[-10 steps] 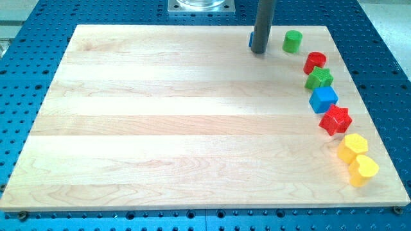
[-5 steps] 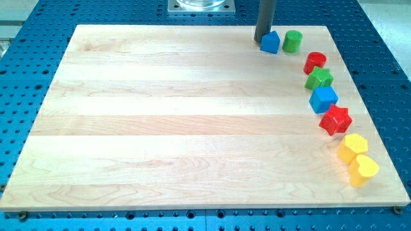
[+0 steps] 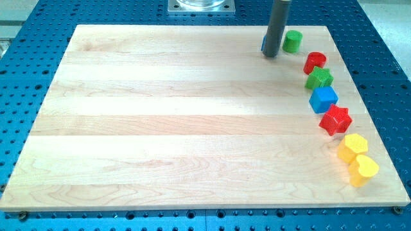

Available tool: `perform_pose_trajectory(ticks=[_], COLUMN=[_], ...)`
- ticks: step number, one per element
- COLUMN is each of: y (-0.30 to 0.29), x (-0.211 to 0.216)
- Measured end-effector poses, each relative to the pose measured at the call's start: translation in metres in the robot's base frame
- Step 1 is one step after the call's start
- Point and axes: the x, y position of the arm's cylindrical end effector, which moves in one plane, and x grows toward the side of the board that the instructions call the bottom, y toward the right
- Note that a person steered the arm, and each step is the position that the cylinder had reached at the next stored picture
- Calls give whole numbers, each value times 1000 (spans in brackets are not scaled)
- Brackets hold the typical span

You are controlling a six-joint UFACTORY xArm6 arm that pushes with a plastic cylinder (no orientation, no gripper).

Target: Move the green star diagonally bottom left of blue triangle

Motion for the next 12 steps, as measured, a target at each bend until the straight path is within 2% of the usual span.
perform_pose_trajectory(ticks=[2, 3, 4, 5, 7, 8, 9, 10, 11, 12], y=[-43, -39, -35, -9, 99, 102, 150, 190, 189, 180], x=[0, -10, 21, 52, 26, -1, -6, 36, 98, 104])
